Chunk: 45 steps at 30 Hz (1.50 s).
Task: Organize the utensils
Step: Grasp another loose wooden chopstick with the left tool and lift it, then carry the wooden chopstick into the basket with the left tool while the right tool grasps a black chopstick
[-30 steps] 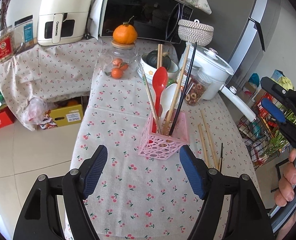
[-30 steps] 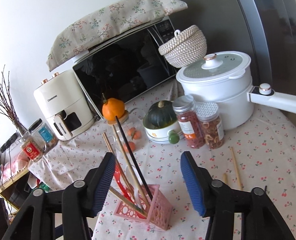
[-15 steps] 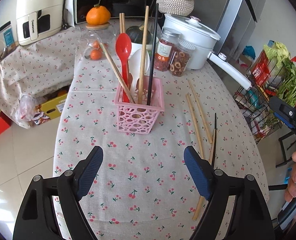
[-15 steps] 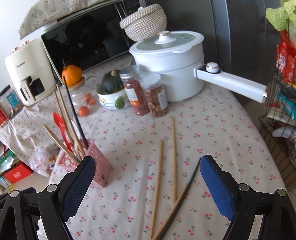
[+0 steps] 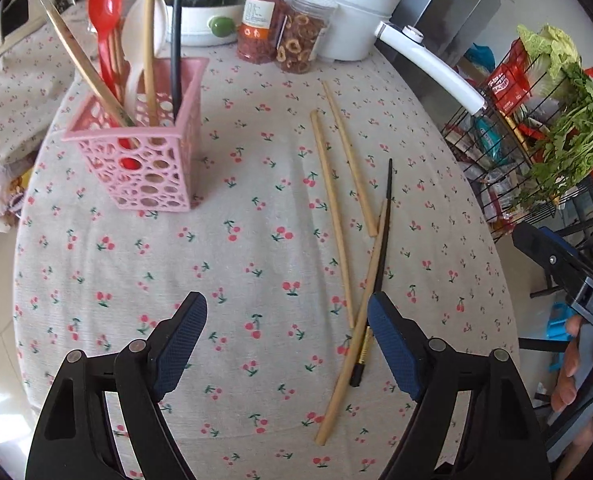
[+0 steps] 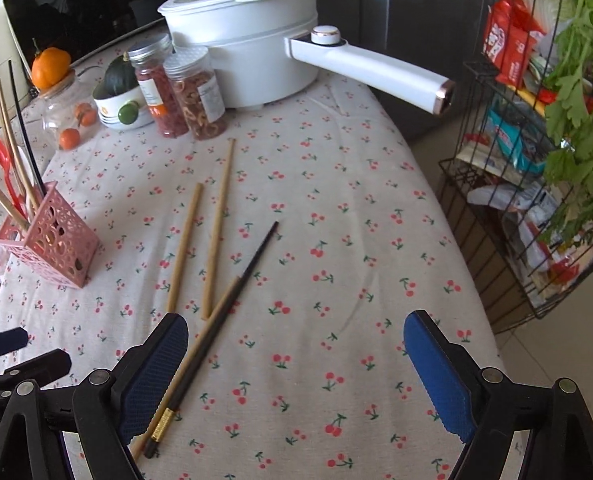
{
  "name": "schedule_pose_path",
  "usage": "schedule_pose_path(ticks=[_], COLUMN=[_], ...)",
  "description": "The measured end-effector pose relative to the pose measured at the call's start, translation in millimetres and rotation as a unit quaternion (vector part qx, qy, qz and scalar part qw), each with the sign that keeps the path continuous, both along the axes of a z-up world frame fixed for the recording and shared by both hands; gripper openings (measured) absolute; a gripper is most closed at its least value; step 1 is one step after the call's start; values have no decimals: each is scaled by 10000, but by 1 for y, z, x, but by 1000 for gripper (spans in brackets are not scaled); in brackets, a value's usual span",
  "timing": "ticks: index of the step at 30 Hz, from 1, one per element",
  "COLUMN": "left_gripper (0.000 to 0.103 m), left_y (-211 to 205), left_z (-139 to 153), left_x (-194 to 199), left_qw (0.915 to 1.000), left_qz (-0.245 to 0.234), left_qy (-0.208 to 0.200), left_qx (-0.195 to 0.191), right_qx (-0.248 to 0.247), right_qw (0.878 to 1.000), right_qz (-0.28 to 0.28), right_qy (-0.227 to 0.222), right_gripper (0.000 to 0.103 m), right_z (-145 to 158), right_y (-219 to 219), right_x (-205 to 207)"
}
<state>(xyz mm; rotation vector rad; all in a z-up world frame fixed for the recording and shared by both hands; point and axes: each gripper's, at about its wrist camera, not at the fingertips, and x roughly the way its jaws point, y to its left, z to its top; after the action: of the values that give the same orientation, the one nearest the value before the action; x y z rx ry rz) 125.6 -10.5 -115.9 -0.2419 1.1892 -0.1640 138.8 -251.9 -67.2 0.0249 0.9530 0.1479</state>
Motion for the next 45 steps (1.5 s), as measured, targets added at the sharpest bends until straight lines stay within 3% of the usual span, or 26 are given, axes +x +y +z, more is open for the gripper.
schedule_pose_path(ticks=[5,8,13,20,24,30,34,45], left_gripper=[40,27,16,5,4,4,4,3], left_y=[-26,-39,-55,-70,-72,-60,-43,19], left_z=[-29,-39,-52,-53,-51,-6,39,117], left_x=[13,17,25,25,20,-1,-21,-64], left_qw=[9986,9981,9972,9973,9957,9929,9840,9592], left_qz=[-129,-221,-320,-478,-599,-681,-630,-50], left_qy=[435,506,632,462,402,-470,-1322,-2778], left_qx=[-273,-284,-232,322,579,851,1013,530], right_qx=[85,63,32,66,80,64,67,250], right_qw=[9999,9998,9997,9996,9994,9995,9995,9986], right_qz=[-41,0,20,-110,-161,-180,-234,-398], right_qy=[138,182,226,269,282,243,213,234], right_gripper=[92,92,92,92,92,92,92,92], right_z=[-8,-12,-16,-19,-18,-15,-13,-13], right_y=[-9,-11,-15,-25,-27,-25,-25,-20], right_x=[4,7,9,11,10,7,6,8])
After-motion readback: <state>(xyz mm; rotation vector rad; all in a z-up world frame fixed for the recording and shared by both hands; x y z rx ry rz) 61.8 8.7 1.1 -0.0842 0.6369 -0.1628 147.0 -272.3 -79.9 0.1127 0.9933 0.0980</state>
